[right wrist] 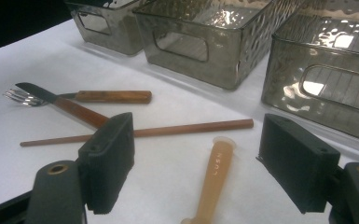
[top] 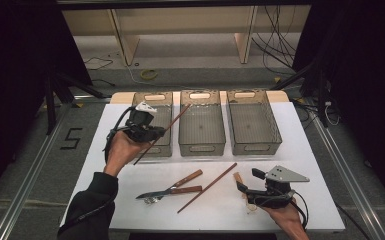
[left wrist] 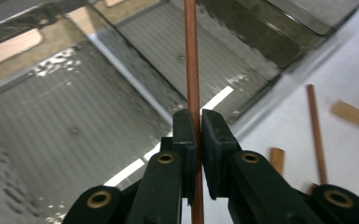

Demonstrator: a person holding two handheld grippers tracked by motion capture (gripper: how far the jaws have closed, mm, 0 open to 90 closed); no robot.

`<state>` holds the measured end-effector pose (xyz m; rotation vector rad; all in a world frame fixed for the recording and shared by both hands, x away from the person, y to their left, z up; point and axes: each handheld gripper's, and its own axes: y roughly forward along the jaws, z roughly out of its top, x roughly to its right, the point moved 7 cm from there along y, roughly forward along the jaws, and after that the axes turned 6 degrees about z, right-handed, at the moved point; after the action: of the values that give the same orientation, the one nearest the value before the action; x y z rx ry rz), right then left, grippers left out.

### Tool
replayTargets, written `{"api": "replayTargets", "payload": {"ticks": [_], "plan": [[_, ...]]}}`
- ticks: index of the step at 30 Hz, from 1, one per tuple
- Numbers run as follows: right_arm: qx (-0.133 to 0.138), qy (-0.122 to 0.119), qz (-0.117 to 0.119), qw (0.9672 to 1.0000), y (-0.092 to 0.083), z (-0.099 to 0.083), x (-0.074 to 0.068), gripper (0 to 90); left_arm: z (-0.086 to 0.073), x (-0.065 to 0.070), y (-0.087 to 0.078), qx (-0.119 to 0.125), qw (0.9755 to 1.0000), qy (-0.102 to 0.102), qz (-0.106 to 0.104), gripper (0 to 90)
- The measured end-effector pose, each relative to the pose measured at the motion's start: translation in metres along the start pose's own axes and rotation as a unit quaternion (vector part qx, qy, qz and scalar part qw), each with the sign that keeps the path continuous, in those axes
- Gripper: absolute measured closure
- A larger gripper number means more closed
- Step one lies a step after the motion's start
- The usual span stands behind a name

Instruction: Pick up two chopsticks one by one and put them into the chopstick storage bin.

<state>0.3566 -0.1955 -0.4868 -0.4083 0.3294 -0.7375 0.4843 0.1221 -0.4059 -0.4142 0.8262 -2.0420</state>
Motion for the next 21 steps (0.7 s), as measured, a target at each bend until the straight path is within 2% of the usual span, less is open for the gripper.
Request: {"api": "replayTargets", "payload": {"ticks": [4, 11, 14, 17, 21], "plan": [[0.0, 0.001, 0.0, 1.0, 0.0, 0.0, 0.0, 27.4, 0.0, -0.018, 0.003, 0.004, 0.9997, -0.02, 0.01, 84.3], [0.0, 0.001, 0.001, 1.0, 0.0, 0.0, 0.0, 27.4, 0.005, -0.047, 0.007, 0.007, 0.9985, -0.042, 0.034, 84.3], [0.0, 0.001, 0.001, 1.0, 0.0, 0.0, 0.0, 27.4, 0.008, -0.059, 0.01, 0.011, 0.9976, -0.047, 0.048, 84.3], [0.0, 0.001, 0.002, 1.0, 0.0, 0.0, 0.0, 27.4, 0.012, -0.068, 0.016, 0.016, 0.9967, -0.057, 0.055, 84.3], [0.001, 0.002, 0.003, 1.0, 0.0, 0.0, 0.001, 27.5, 0.013, -0.079, 0.024, 0.021, 0.9959, -0.06, 0.064, 84.2]]}}
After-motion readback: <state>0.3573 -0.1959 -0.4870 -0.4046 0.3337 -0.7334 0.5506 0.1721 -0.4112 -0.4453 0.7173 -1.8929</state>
